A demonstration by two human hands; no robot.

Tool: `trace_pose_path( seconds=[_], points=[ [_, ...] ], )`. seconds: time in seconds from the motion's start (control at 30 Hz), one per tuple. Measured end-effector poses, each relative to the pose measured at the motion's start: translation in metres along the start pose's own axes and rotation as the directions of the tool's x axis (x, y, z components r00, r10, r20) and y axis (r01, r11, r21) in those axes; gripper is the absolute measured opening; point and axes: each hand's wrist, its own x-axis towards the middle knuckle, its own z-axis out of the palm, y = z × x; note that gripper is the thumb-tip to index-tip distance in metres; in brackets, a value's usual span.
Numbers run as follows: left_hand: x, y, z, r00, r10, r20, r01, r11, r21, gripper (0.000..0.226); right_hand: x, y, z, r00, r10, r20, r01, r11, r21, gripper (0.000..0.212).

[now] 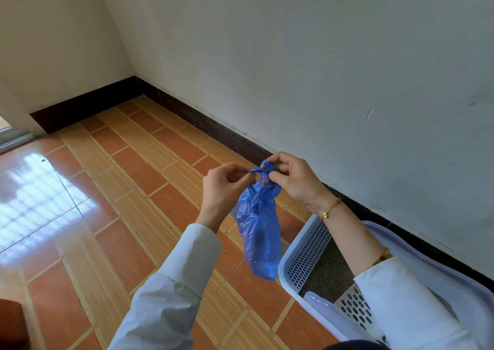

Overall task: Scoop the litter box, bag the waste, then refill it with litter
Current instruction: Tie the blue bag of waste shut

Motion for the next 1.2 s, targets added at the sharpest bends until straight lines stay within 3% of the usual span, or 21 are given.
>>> trace_pose_path(
  seconds=[0.17, 0.37, 0.57, 0.73, 0.9, 1.03, 1.2],
  points=[
    [0.002, -0.002, -0.004, 0.995, 0.056, 0.088, -0.061, 0.997, 0.054, 0.029, -0.002, -0.004, 0.001, 0.997, 0.03, 0.069, -0.025, 0.997, -0.07, 0.018],
    [0.006, -0.006, -0.011, 0.965, 0.077, 0.252, -0.115, 0.984, 0.139, 0.016, -0.001, 0.001, 0.0, 0.99, -0.025, 0.136, 0.056, 0.972, -0.229, 0.017],
    [0.013, -0.017, -0.014, 0.966, 0.062, 0.251, -0.118, 0.97, 0.214, 0.01, 0.009, 0.015, 0.004, 0.988, -0.152, 0.033, 0.152, 0.894, -0.422, 0.016],
    [0.026, -0.022, -0.021, 0.958, 0.009, 0.285, -0.059, 0.984, 0.169, 0.01, 0.025, 0.039, 0.009, 0.958, -0.277, -0.072, 0.195, 0.814, -0.547, 0.012],
    [0.038, -0.014, -0.034, 0.929, -0.055, 0.365, 0.011, 0.993, 0.12, 0.01, 0.036, 0.031, 0.005, 0.982, -0.186, -0.043, 0.139, 0.849, -0.509, 0.014],
    [0.036, 0.016, -0.054, 0.952, -0.104, 0.288, 0.069, 0.989, 0.13, 0.006, 0.03, -0.017, -0.001, 0.99, -0.143, -0.008, 0.121, 0.864, -0.488, 0.015],
    [0.025, 0.11, -0.097, 0.99, -0.103, 0.093, 0.086, 0.982, 0.167, 0.006, 0.021, -0.127, -0.014, 0.985, -0.175, -0.007, 0.147, 0.852, -0.502, 0.014]
  ],
)
